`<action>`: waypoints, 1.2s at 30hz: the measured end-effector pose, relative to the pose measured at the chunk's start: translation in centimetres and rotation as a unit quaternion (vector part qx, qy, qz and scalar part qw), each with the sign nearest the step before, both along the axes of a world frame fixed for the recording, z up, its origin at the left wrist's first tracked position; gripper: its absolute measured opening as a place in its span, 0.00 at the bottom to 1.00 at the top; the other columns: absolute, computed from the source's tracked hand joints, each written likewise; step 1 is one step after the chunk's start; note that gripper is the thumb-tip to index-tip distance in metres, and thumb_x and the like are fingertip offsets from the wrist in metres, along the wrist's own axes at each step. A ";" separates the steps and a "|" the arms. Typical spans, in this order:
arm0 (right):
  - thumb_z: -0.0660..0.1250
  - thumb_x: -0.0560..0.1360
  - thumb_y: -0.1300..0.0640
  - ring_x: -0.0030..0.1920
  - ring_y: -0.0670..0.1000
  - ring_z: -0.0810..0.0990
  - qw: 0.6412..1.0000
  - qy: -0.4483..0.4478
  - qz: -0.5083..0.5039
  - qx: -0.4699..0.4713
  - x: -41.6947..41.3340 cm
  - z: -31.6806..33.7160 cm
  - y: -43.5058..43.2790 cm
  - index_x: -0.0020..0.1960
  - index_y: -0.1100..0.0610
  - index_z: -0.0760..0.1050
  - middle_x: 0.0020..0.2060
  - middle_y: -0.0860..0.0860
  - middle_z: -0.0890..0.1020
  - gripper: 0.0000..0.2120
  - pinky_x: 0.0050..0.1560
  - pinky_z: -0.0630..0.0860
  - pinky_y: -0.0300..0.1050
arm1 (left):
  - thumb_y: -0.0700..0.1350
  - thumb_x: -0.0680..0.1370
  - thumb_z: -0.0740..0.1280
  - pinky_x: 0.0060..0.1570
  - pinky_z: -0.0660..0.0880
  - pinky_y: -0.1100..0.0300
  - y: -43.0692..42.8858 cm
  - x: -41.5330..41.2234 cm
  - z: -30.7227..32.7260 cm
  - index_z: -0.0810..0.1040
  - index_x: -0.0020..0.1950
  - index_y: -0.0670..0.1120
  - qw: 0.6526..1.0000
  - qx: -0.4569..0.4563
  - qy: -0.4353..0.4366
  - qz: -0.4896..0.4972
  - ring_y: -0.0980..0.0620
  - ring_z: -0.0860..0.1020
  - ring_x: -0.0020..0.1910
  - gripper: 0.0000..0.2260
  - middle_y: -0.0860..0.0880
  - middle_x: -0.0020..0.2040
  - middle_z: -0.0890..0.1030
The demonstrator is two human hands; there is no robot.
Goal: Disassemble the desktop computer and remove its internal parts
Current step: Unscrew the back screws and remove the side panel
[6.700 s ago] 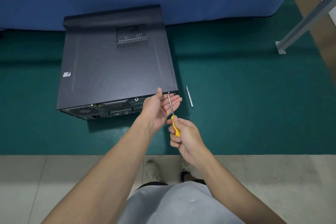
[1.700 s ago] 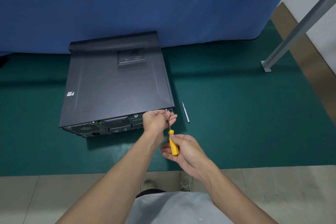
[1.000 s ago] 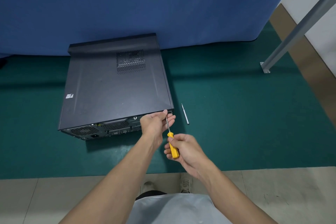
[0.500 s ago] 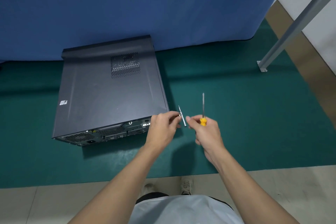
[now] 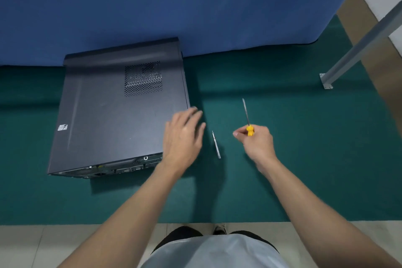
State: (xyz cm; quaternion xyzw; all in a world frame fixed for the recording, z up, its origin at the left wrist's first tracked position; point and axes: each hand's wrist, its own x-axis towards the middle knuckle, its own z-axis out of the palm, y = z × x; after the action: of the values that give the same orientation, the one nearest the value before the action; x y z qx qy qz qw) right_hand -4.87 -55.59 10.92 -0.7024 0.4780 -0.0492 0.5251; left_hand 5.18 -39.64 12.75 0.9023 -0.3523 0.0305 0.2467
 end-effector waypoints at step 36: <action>0.66 0.77 0.52 0.47 0.57 0.78 0.990 -0.016 0.134 -0.038 4.7 -0.4 1.7 0.48 0.55 0.73 0.41 0.51 0.80 0.06 0.44 0.71 0.46 | 0.49 0.82 0.62 0.68 0.56 0.59 3.0 2.0 -1.3 0.72 0.71 0.47 0.989 0.031 0.080 0.119 0.53 0.62 0.74 0.18 0.51 0.74 0.68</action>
State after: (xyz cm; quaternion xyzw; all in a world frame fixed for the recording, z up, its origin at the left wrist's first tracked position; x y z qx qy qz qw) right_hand -0.14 -53.88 10.50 -0.7786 0.3687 -0.0075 0.5078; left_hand 7.19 -36.63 11.49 0.9445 -0.2221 -0.0239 0.2409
